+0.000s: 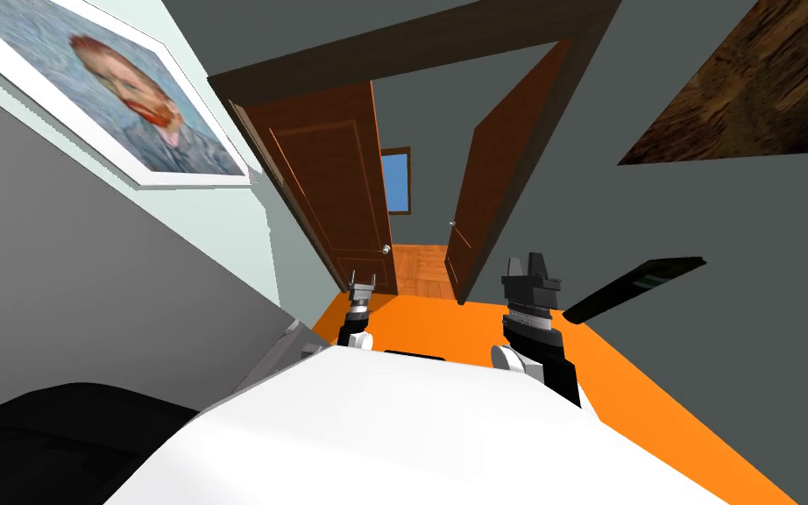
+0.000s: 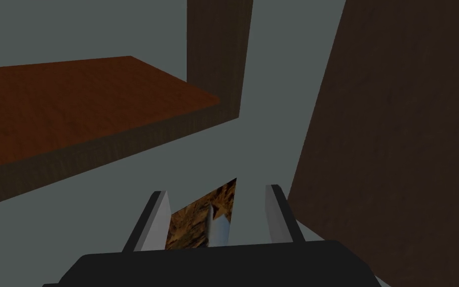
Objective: Push the door open
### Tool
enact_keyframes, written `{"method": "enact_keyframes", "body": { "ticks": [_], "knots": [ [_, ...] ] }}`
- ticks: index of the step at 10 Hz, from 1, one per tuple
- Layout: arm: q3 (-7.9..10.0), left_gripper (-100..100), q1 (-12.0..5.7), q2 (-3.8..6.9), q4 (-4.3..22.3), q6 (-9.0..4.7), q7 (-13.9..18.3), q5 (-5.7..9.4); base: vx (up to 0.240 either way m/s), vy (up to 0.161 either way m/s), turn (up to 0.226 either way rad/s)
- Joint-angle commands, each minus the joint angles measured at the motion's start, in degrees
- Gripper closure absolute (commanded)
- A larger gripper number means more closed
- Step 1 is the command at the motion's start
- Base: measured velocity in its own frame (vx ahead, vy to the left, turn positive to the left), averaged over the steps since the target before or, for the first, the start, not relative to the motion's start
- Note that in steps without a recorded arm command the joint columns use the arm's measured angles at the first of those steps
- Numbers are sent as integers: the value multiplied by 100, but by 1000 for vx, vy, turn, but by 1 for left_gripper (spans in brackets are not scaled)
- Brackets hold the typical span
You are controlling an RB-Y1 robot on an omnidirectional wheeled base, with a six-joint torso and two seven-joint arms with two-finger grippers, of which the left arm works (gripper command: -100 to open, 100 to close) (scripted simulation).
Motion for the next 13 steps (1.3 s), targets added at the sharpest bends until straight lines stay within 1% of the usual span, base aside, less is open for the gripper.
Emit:
{"method": "enact_keyframes", "body": {
  "ticks": [1,5,6,12,13],
  "knots": [
    [-62,-100,-33,-16,188,-71,126,114,94,93,-88],
    [-163,-100,-142,-26,606,-193,416,394,84,66,-88],
    [-214,-100,-197,-37,816,-254,560,534,122,95,-148],
    [-363,-100,-358,-83,1434,-435,988,948,86,81,-99],
    [-412,-100,-411,-102,1638,-494,1129,1084,105,94,-150]
  ]
}}
